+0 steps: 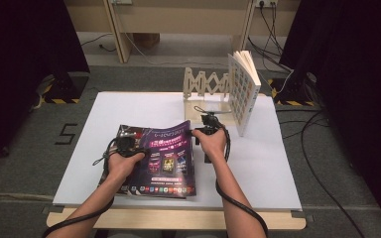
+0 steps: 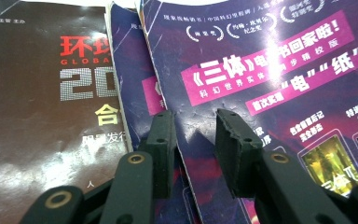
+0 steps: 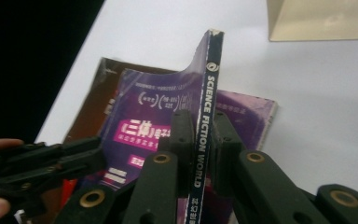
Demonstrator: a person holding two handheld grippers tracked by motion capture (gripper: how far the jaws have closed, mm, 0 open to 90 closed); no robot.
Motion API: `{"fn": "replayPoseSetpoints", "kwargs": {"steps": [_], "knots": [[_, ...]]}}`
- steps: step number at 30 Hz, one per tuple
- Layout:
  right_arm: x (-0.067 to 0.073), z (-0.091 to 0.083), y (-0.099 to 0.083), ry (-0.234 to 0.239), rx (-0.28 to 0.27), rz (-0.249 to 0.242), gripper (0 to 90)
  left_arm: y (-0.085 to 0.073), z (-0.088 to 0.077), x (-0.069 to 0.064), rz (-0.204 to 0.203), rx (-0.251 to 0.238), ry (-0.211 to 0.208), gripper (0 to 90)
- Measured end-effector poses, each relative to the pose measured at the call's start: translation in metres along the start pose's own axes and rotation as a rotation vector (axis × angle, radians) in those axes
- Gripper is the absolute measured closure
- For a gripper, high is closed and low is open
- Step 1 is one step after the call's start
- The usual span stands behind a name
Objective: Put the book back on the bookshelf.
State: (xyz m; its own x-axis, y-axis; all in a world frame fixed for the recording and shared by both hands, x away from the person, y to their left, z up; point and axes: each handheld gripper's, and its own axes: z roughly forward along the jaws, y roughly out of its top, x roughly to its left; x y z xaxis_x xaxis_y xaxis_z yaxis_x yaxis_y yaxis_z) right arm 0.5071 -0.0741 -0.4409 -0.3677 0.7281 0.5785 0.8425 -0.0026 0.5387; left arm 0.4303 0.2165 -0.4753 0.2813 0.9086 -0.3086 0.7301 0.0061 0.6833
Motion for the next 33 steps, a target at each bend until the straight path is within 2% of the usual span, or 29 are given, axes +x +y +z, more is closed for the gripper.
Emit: {"fn": "replayPoseSetpoints", "kwargs": {"steps": [2,4,12,15,18,21,25,31,33], "knots": [[0.004,-0.005,0.000,0.018,-0.017,0.000,83.4,-0.001,-0.003,0.004,-0.014,-0.025,-0.026,64.4],[0.008,-0.008,0.000,0.019,-0.026,-0.009,83.7,-0.002,-0.008,0.006,-0.019,-0.043,-0.034,61.3],[0.021,-0.013,-0.002,0.021,-0.086,-0.036,84.4,-0.005,-0.037,0.012,0.018,-0.105,-0.010,53.3],[0.025,-0.016,-0.003,0.027,-0.104,-0.044,84.4,-0.008,-0.044,0.015,0.024,-0.106,-0.005,50.5],[0.029,-0.021,-0.003,0.006,-0.119,-0.062,84.5,-0.013,-0.052,0.018,0.032,-0.134,0.006,47.3],[0.033,-0.024,-0.006,-0.002,-0.147,-0.087,84.5,-0.022,-0.055,0.022,0.035,-0.144,-0.011,47.4],[0.038,-0.025,-0.008,-0.013,-0.161,-0.106,84.5,-0.034,-0.056,0.033,0.040,-0.145,0.006,46.6],[0.047,-0.027,-0.008,-0.017,-0.178,-0.133,84.5,-0.037,-0.064,0.043,0.022,-0.191,0.020,46.1],[0.050,-0.030,-0.007,-0.015,-0.183,-0.133,84.5,-0.036,-0.065,0.044,0.023,-0.189,0.022,46.1]]}}
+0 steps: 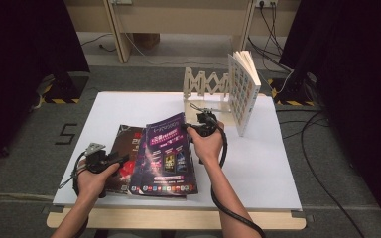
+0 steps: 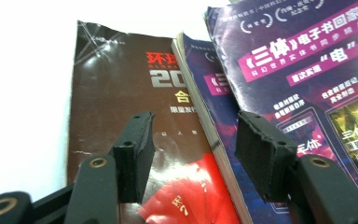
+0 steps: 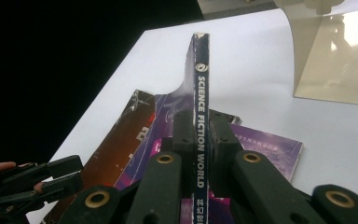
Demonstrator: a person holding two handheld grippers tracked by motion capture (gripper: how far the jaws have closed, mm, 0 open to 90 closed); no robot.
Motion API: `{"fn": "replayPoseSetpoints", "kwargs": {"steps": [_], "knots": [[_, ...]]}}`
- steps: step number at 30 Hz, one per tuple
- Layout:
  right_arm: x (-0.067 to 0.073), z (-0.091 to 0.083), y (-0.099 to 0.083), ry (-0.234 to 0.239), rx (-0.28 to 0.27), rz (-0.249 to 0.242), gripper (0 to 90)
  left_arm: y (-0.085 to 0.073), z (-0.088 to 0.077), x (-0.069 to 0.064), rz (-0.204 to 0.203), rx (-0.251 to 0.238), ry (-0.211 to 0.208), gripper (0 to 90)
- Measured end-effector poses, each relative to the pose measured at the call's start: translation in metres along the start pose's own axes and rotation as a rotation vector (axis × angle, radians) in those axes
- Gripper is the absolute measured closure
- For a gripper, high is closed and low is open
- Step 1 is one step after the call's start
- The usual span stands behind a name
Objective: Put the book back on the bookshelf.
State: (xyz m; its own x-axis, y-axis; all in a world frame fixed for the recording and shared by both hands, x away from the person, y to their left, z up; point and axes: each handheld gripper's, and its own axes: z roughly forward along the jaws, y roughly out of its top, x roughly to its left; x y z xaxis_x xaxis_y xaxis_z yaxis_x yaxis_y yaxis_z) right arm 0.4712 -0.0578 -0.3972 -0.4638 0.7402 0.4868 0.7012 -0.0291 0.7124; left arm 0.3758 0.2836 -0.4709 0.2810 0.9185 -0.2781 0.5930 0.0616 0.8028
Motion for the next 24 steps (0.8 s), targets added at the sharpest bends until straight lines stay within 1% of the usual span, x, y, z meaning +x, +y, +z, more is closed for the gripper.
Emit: {"fn": "replayPoseSetpoints", "kwargs": {"steps": [1,5,7,8,12,16,18,22,24], "knots": [[0.001,-0.001,0.001,-0.003,-0.003,-0.002,84.5,0.001,-0.001,0.001,-0.007,-0.007,-0.003,46.1],[0.002,-0.005,0.004,-0.013,-0.017,-0.011,84.5,0.003,-0.003,0.005,-0.017,-0.017,0.008,46.2],[0.003,-0.007,0.005,-0.015,-0.030,-0.013,84.5,0.003,-0.004,0.005,-0.011,-0.019,0.013,46.2],[0.003,-0.008,0.005,-0.017,-0.034,-0.016,84.5,0.002,-0.004,0.005,-0.017,-0.020,0.010,46.2],[0.006,-0.013,0.006,-0.013,-0.058,-0.022,84.5,-0.001,-0.003,0.006,-0.013,-0.007,0.004,46.2],[0.008,-0.018,0.006,-0.020,-0.081,-0.031,84.5,-0.001,-0.004,0.007,-0.014,-0.007,0.011,46.3],[0.009,-0.020,0.006,-0.030,-0.096,-0.048,84.6,-0.001,-0.004,0.007,-0.011,-0.011,0.011,46.5],[0.010,-0.023,0.007,-0.031,-0.109,-0.048,84.6,-0.002,-0.004,0.008,-0.014,-0.006,0.017,46.6],[0.011,-0.026,0.009,-0.034,-0.121,-0.058,84.6,-0.002,-0.004,0.008,-0.011,-0.004,0.018,47.1]]}}
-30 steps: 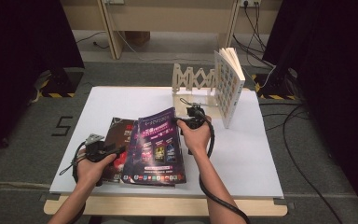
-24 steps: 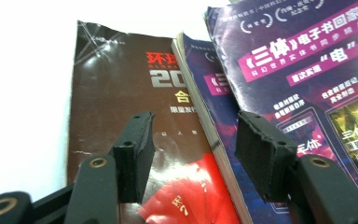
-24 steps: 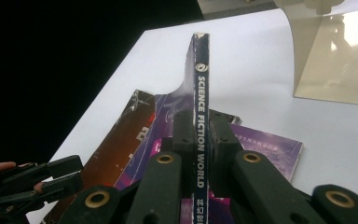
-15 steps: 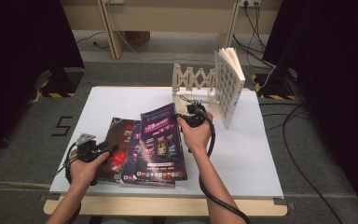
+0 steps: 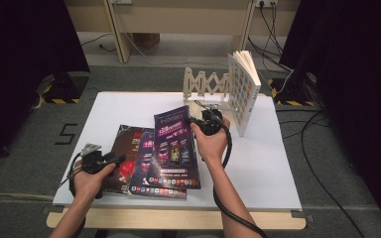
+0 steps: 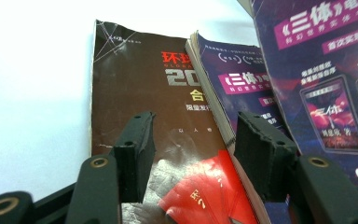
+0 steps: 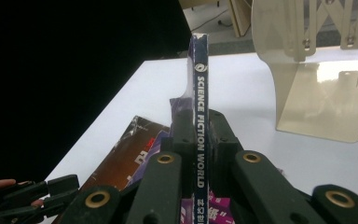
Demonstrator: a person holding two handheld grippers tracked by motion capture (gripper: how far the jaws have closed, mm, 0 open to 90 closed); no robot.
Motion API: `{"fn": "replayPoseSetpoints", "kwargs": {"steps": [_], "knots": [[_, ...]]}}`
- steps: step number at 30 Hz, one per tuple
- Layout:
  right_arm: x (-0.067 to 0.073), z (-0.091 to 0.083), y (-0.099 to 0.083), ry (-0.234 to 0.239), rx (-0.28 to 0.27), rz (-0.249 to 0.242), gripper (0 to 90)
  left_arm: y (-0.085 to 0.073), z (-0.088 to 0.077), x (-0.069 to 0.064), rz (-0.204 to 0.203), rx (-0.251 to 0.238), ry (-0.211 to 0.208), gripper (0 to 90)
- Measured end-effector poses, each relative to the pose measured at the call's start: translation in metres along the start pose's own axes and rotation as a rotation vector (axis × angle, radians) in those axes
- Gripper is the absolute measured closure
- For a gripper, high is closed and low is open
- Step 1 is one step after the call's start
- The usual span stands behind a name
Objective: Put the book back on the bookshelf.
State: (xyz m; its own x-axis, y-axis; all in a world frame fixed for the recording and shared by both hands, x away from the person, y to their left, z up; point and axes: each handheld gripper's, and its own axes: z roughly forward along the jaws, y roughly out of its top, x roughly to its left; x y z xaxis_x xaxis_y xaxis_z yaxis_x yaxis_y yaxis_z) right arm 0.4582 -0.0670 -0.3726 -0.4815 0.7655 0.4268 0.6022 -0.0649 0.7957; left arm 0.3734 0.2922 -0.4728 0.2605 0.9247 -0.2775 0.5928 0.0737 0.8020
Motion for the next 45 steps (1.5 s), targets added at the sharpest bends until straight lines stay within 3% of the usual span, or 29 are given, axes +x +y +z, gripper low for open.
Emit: {"fn": "replayPoseSetpoints", "kwargs": {"steps": [6,30,45], "knots": [[0.002,-0.005,0.002,-0.025,-0.034,-0.034,84.6,0.000,-0.002,0.002,-0.003,0.002,0.007,47.1],[-0.001,-0.026,0.012,-0.033,-0.119,-0.028,84.6,-0.002,-0.001,0.001,0.003,0.010,0.014,47.4],[-0.001,-0.038,0.017,-0.053,-0.157,-0.056,84.6,-0.004,-0.002,0.001,0.004,0.012,0.016,47.5]]}}
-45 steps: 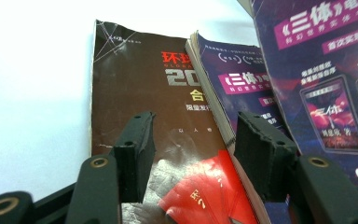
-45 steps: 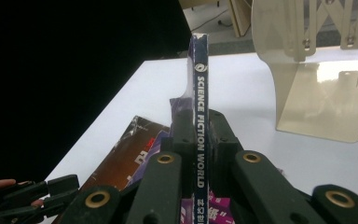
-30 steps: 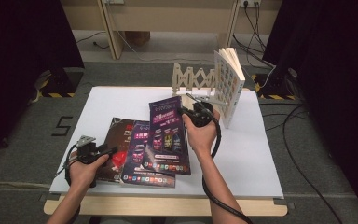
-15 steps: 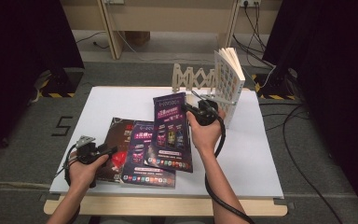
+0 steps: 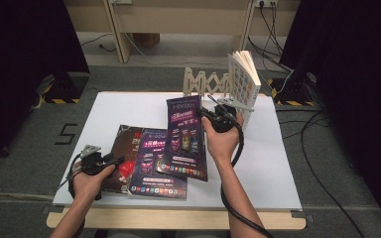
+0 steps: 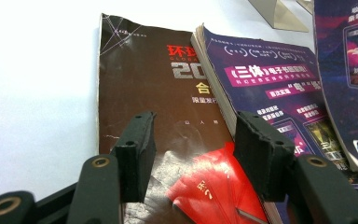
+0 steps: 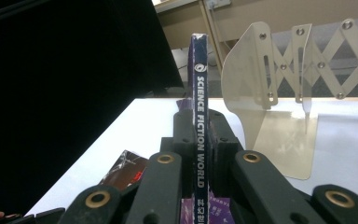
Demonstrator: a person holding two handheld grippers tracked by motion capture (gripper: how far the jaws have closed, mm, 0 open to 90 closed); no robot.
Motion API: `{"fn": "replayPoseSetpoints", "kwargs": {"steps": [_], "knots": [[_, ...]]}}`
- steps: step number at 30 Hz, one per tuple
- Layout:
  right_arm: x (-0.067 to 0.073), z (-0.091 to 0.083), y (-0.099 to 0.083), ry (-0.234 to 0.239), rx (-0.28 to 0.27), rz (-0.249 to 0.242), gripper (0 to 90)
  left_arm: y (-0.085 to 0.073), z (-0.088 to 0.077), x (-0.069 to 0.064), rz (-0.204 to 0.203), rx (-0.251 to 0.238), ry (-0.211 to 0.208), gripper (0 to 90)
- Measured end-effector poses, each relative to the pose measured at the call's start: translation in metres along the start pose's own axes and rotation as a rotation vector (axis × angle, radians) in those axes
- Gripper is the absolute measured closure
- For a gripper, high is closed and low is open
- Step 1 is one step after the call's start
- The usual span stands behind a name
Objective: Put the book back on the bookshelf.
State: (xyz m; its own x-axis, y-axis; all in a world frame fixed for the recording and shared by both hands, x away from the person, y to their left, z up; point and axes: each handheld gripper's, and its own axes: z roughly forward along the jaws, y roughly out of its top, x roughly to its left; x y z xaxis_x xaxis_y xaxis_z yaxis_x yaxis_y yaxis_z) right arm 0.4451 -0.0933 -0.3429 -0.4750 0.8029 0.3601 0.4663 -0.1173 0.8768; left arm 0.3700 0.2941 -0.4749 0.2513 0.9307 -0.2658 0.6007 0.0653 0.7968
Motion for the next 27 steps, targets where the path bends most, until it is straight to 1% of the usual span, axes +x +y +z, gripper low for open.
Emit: {"fn": "replayPoseSetpoints", "kwargs": {"steps": [10,13,15,21,27], "knots": [[-0.006,-0.005,0.004,-0.008,-0.020,0.012,84.6,0.001,-0.001,0.002,-0.006,-0.005,0.001,47.5],[-0.006,-0.007,0.005,-0.018,-0.014,0.000,84.6,0.001,-0.001,0.002,-0.006,-0.009,-0.001,47.4],[-0.006,-0.008,0.007,-0.019,-0.012,0.003,84.6,0.001,-0.002,0.002,-0.006,-0.010,0.003,47.5],[-0.007,-0.012,0.011,-0.018,-0.028,0.002,84.6,0.001,-0.002,0.002,-0.006,-0.008,0.003,47.4],[-0.010,-0.012,0.011,-0.022,-0.036,0.014,84.6,0.001,-0.003,0.002,-0.006,-0.009,0.002,47.5]]}}
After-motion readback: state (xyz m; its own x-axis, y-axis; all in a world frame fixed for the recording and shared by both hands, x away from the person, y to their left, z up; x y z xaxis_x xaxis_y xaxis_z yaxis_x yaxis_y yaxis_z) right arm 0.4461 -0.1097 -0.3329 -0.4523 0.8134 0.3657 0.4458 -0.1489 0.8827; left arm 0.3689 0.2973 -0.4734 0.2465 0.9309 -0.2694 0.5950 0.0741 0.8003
